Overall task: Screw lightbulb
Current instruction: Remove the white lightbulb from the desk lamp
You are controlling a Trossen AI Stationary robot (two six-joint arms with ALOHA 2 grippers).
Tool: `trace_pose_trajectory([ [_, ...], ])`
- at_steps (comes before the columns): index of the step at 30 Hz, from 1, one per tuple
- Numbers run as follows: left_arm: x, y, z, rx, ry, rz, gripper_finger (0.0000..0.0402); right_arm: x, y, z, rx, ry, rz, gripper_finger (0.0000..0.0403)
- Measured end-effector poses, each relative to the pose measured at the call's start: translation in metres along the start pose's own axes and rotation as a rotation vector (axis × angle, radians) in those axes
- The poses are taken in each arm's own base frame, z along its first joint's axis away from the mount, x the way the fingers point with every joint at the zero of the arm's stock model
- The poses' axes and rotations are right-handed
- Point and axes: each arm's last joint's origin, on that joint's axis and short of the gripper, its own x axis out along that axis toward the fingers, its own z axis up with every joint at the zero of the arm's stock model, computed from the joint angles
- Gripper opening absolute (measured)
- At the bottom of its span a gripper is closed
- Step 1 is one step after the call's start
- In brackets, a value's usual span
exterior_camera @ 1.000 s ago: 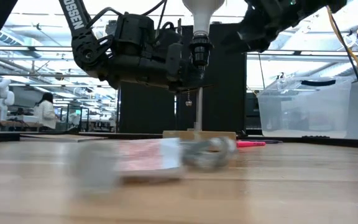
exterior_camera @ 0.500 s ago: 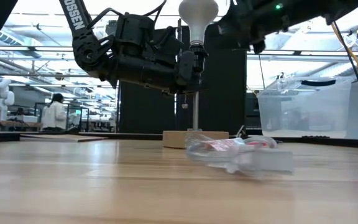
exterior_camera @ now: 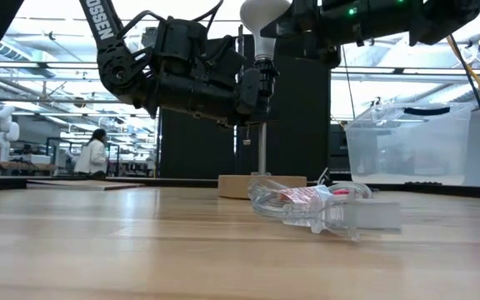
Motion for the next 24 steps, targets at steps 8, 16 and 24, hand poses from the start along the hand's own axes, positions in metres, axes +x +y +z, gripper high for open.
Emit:
trace_pose_trajectory([
  [8,0.000,0.000,0.000,0.000,0.000,0.000,0.0025,0.007,-0.010,0.006,0.034,-0.057,0.058,0.0297],
  [16,0.000,0.000,0.000,0.000,0.000,0.000,0.0025,0.018,-0.019,0.012,0.051,-0.042,0.115,0.0297],
  [24,0.000,0.000,0.000,0.000,0.001,-0.003,0.0025,0.025,-0.017,0.021,0.010,-0.020,0.123,0.0297],
])
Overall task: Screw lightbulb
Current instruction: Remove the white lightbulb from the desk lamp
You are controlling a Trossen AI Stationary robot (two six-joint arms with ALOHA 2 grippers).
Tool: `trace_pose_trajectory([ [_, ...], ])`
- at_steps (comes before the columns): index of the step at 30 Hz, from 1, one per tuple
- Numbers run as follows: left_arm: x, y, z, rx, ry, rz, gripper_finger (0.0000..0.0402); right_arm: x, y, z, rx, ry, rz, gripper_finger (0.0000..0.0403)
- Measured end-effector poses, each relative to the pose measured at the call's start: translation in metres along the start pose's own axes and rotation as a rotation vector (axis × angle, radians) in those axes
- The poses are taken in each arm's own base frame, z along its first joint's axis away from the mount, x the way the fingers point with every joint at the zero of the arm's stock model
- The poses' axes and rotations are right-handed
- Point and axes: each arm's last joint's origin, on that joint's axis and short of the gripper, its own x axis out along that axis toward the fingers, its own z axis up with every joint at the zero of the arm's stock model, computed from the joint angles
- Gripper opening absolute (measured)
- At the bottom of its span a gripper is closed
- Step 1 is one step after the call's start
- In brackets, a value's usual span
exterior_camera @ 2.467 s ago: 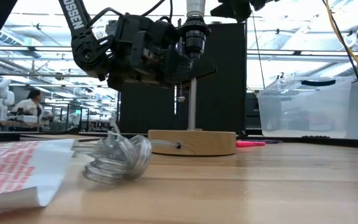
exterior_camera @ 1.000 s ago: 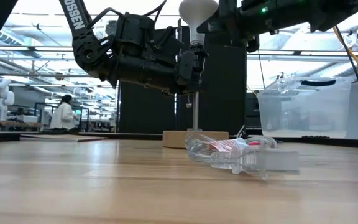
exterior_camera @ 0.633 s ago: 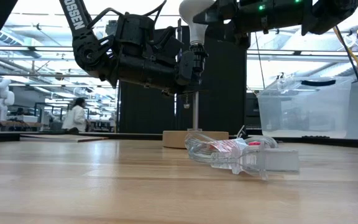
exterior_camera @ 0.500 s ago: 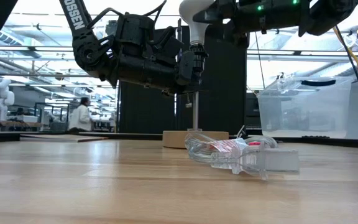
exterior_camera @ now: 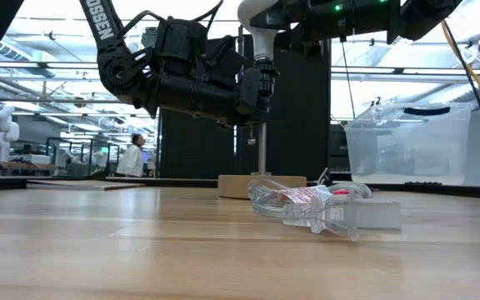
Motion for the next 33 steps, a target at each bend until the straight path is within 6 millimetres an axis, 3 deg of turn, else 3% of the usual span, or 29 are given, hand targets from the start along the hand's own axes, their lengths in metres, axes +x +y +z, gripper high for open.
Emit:
trace_pose_trajectory([
  [5,0.000,0.000,0.000,0.000,0.000,-0.004,0.0025,0.001,-0.002,0.000,-0.004,0.006,-0.004,0.0283],
  [15,0.000,0.000,0.000,0.005,0.000,-0.037,0.0025,0.004,-0.001,-0.008,-0.017,0.034,-0.002,0.0191],
  [33,0.000,0.003,-0.001,0.036,0.015,-0.197,0.0025,0.004,0.001,-0.012,-0.071,0.068,0.068,0.0168],
])
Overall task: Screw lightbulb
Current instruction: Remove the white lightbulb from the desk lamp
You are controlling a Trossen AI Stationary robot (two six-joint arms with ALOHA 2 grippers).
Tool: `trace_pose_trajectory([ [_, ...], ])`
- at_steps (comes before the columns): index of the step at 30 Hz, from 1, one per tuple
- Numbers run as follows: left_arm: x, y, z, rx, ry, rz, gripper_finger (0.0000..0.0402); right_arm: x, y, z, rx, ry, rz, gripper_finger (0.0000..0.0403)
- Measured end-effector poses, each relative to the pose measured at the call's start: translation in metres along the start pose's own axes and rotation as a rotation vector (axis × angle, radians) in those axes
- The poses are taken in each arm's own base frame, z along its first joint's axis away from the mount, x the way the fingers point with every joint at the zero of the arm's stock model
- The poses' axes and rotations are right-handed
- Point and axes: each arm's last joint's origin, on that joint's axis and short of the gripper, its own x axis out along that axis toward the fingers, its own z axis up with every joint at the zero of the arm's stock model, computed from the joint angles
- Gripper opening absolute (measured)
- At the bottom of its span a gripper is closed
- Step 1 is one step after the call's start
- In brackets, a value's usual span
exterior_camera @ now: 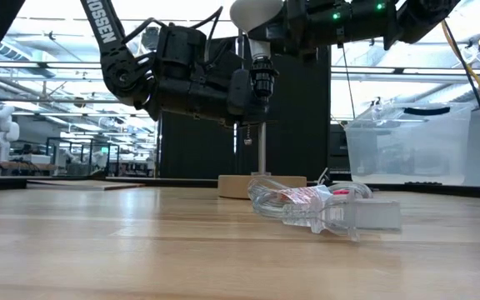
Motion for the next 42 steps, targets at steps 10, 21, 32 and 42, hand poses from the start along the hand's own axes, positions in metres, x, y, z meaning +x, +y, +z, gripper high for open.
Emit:
trace_pose_trajectory([
  [10,-0.0006,0.0004,-0.0001,0.023,-0.003,-0.122,0.0025,-0.0015,0.0005,-0.0006,-0.044,0.027,0.074,0.0164],
  [21,-0.0018,0.0011,-0.0018,0.021,0.012,-0.270,0.0025,-0.0068,0.0010,0.0045,-0.071,0.032,0.139,0.0164],
  [32,-0.0036,-0.0033,-0.0019,0.040,0.002,-0.433,0.0025,-0.0072,0.0007,0.0056,-0.088,0.017,0.261,0.0164],
  [42,-0.0044,-0.0060,-0.0020,0.052,-0.002,-0.502,0.0025,-0.0066,-0.0039,0.0065,-0.099,-0.010,0.402,0.0164],
])
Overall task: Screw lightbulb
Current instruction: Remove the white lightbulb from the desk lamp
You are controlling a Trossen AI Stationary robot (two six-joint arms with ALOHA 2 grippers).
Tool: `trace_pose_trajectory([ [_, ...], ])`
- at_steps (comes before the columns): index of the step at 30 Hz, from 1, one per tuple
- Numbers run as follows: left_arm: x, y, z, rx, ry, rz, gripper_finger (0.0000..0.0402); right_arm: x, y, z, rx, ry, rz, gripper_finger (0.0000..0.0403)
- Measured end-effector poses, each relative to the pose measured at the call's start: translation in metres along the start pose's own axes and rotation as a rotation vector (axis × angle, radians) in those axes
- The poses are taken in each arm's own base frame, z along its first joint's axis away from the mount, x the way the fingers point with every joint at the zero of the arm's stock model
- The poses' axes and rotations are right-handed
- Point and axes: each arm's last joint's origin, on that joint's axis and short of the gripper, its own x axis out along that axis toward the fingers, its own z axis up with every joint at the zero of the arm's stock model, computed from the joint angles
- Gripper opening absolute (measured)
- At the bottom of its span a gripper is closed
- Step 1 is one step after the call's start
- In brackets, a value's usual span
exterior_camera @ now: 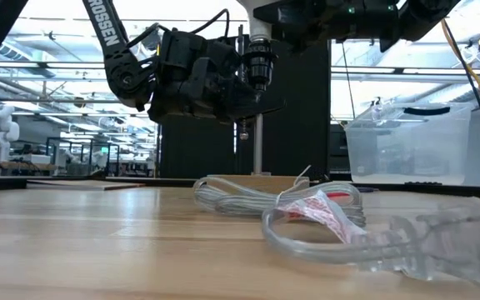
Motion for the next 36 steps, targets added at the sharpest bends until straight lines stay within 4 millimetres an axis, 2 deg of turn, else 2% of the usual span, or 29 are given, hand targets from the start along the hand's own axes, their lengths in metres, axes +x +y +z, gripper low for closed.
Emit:
trace_pose_trajectory([
  [13,0.001,-0.003,0.000,0.006,-0.002,-0.052,0.0025,0.004,0.000,0.009,-0.040,-0.019,0.135,0.0164],
  [27,0.001,-0.005,0.000,0.006,-0.006,-0.122,0.0024,0.005,-0.006,0.014,-0.051,-0.001,0.200,0.0164],
  [36,0.001,-0.005,-0.001,0.013,0.001,-0.086,0.0024,0.005,-0.006,0.014,-0.011,0.018,0.223,0.0168],
])
